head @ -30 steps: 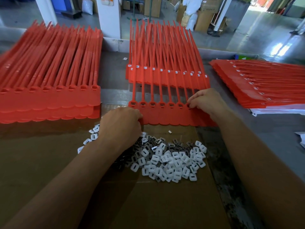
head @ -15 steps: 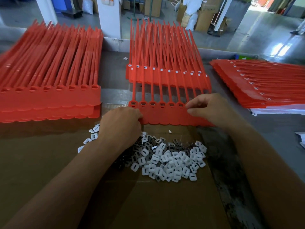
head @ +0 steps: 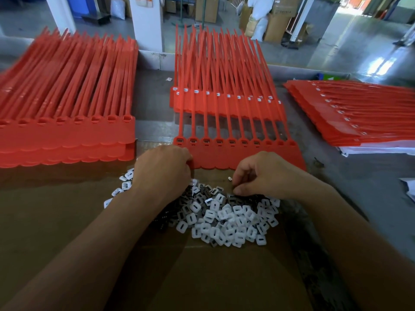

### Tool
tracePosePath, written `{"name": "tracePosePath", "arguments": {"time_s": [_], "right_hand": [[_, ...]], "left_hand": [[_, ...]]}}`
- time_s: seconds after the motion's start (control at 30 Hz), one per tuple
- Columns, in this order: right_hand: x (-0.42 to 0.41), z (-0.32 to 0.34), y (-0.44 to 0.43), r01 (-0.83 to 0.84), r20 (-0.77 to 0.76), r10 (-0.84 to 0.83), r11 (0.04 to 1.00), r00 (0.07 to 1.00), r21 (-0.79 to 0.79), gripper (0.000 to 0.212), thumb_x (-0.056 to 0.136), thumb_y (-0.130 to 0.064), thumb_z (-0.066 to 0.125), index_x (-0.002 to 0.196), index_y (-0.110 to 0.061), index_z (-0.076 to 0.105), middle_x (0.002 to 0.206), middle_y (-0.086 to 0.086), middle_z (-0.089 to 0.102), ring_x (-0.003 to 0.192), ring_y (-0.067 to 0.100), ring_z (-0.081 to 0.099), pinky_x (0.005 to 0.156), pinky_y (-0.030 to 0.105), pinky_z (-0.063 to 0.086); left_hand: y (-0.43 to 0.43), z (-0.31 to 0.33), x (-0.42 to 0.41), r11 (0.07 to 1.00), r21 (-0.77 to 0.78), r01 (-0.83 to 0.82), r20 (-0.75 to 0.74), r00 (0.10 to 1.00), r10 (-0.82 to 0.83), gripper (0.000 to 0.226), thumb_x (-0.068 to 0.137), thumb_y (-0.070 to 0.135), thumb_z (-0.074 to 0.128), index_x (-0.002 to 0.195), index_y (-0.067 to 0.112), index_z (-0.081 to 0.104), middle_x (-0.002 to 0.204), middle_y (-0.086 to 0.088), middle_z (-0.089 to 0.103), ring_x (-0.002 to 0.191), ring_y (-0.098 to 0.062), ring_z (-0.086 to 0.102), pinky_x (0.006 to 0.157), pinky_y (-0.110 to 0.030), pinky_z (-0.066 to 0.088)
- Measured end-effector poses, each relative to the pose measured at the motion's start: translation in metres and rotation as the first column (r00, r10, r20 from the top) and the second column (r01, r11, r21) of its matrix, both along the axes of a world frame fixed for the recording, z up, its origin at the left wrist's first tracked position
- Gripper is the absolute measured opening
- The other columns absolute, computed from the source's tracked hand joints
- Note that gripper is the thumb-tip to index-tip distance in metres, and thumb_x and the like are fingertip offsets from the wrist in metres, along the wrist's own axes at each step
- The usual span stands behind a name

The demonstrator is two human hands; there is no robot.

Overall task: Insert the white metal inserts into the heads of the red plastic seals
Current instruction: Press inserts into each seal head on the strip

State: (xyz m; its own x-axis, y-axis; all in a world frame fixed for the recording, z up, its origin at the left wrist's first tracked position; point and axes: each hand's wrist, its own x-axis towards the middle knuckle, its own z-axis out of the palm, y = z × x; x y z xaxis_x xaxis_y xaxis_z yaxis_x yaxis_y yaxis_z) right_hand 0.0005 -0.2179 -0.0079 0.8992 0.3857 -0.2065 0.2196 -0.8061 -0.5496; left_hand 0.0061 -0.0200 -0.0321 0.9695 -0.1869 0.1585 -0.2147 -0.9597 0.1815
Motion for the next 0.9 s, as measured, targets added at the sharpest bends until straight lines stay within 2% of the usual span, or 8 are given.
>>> {"name": "tracePosePath", "arguments": {"time_s": [0.2, 0.33, 0.47, 0.57, 0.77, 0.9], "right_hand": [[-0.001, 0.001, 0.004, -0.065, 0.019, 0.069, 0.987, 0.997, -0.147, 0.013, 0.08, -0.029, 0.07, 0.074, -0.031, 0.058, 0.074, -0.019, 0.056, 0.069, -0.007, 0.051, 0.059, 0.008, 0.039], [-0.003, 0.001, -0.001, -0.03, 0.005, 0.03, 0.997, 1.0, -0.065, 0.014, 0.087, -0.028, 0.061, 0.075, -0.032, 0.054, 0.074, -0.015, 0.057, 0.064, -0.007, 0.051, 0.057, 0.01, 0.039], [-0.002, -0.001, -0.005, 0.101, -0.025, -0.099, 0.988, 0.995, 0.115, 0.013, 0.092, -0.02, 0.052, 0.08, -0.025, 0.052, 0.071, -0.008, 0.065, 0.062, -0.004, 0.061, 0.054, 0.01, 0.042], [0.001, -0.002, -0.007, 0.18, -0.014, -0.181, 0.963, 0.983, 0.201, 0.014, 0.092, -0.016, 0.052, 0.08, -0.021, 0.051, 0.07, -0.006, 0.066, 0.061, -0.004, 0.062, 0.055, 0.011, 0.042], [0.001, -0.001, -0.008, 0.219, -0.057, -0.212, 0.951, 0.976, 0.216, 0.012, 0.086, -0.011, 0.061, 0.077, -0.017, 0.055, 0.071, -0.001, 0.068, 0.06, 0.0, 0.064, 0.054, 0.01, 0.048], [-0.001, 0.0, -0.009, 0.233, -0.071, -0.223, 0.946, 0.972, 0.225, 0.019, 0.078, -0.001, 0.067, 0.079, -0.017, 0.056, 0.07, 0.001, 0.069, 0.061, 0.002, 0.065, 0.054, 0.012, 0.048]], "left_hand": [[0.0, 0.0, 0.001, 1.0, 0.004, -0.002, 0.001, 1.0, 0.002, 0.032, 0.089, 0.017, 0.039, 0.108, 0.022, 0.064, 0.115, 0.005, 0.063, 0.102, -0.017, 0.058, 0.081, -0.03, 0.045], [0.0, 0.0, 0.0, 1.0, -0.001, -0.003, 0.004, 1.0, 0.003, 0.033, 0.089, 0.016, 0.039, 0.108, 0.022, 0.064, 0.115, 0.005, 0.063, 0.103, -0.017, 0.058, 0.082, -0.03, 0.045], [0.0, 0.0, 0.0, 1.0, -0.002, 0.001, 0.005, 1.0, -0.001, 0.033, 0.088, 0.017, 0.039, 0.108, 0.022, 0.065, 0.115, 0.005, 0.063, 0.103, -0.017, 0.058, 0.081, -0.03, 0.044], [0.0, 0.001, 0.0, 1.0, 0.005, 0.007, 0.005, 1.0, -0.007, 0.033, 0.088, 0.016, 0.039, 0.108, 0.022, 0.065, 0.114, 0.005, 0.064, 0.101, -0.017, 0.058, 0.08, -0.03, 0.044], [0.0, 0.001, 0.001, 1.0, 0.01, 0.003, 0.002, 1.0, -0.003, 0.033, 0.089, 0.017, 0.039, 0.109, 0.023, 0.064, 0.115, 0.005, 0.063, 0.101, -0.017, 0.058, 0.08, -0.029, 0.045], [0.0, 0.0, 0.0, 1.0, 0.009, 0.002, 0.001, 1.0, -0.002, 0.033, 0.089, 0.016, 0.039, 0.11, 0.023, 0.064, 0.116, 0.005, 0.063, 0.102, -0.016, 0.058, 0.081, -0.03, 0.046]]}}
